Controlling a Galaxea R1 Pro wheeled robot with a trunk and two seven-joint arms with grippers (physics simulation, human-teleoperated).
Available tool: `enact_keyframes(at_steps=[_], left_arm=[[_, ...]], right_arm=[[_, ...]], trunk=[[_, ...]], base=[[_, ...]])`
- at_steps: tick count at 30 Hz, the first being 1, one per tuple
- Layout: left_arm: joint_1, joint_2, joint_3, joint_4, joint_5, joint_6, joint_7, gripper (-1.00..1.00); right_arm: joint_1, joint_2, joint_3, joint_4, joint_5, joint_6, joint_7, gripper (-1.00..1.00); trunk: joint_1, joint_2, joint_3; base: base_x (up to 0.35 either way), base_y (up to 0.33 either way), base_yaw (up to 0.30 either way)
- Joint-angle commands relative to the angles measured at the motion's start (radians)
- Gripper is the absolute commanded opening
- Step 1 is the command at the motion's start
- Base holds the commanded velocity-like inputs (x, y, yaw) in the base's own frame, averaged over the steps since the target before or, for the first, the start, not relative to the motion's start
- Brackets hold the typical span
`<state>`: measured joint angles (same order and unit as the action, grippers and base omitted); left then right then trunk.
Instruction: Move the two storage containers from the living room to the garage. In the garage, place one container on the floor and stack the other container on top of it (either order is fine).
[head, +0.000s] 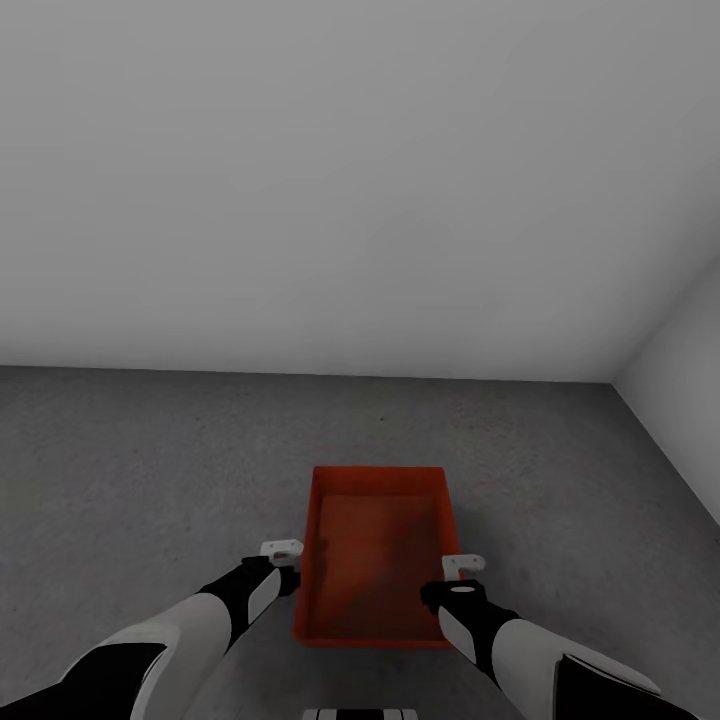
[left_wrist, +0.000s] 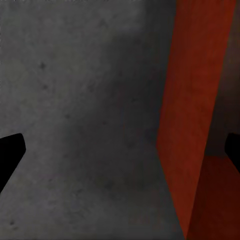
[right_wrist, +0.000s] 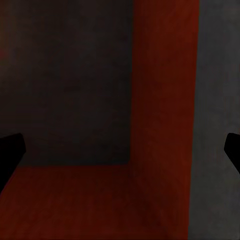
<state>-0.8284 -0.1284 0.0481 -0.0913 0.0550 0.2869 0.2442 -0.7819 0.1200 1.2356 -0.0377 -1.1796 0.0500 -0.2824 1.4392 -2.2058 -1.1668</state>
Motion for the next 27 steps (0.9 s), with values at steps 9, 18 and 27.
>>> enact_keyframes(at_steps=[9,18,27], left_arm=[[0.0,0.0,0.004,-0.002,0.006,0.004,0.004,1.0],[0.0,-0.009,0.005,-0.003,0.006,0.003,0.006,1.0],[0.0,-0.022,0.006,-0.002,0.006,0.004,0.006,1.0]], right_arm=[[0.0,0.0,0.008,-0.002,-0.005,0.004,-0.007,1.0],[0.0,-0.001,0.008,-0.002,-0.005,0.002,-0.007,1.0],[0.0,-0.002,0.007,-0.002,-0.005,0.001,-0.008,1.0]], trunk=[[0.0,0.0,-0.001],[0.0,0.0,-0.001],[-0.012,0.021,0.009]], base=[[0.0,0.0,0.0],[0.0,0.0,0.0],[0.0,0.0,0.0]])
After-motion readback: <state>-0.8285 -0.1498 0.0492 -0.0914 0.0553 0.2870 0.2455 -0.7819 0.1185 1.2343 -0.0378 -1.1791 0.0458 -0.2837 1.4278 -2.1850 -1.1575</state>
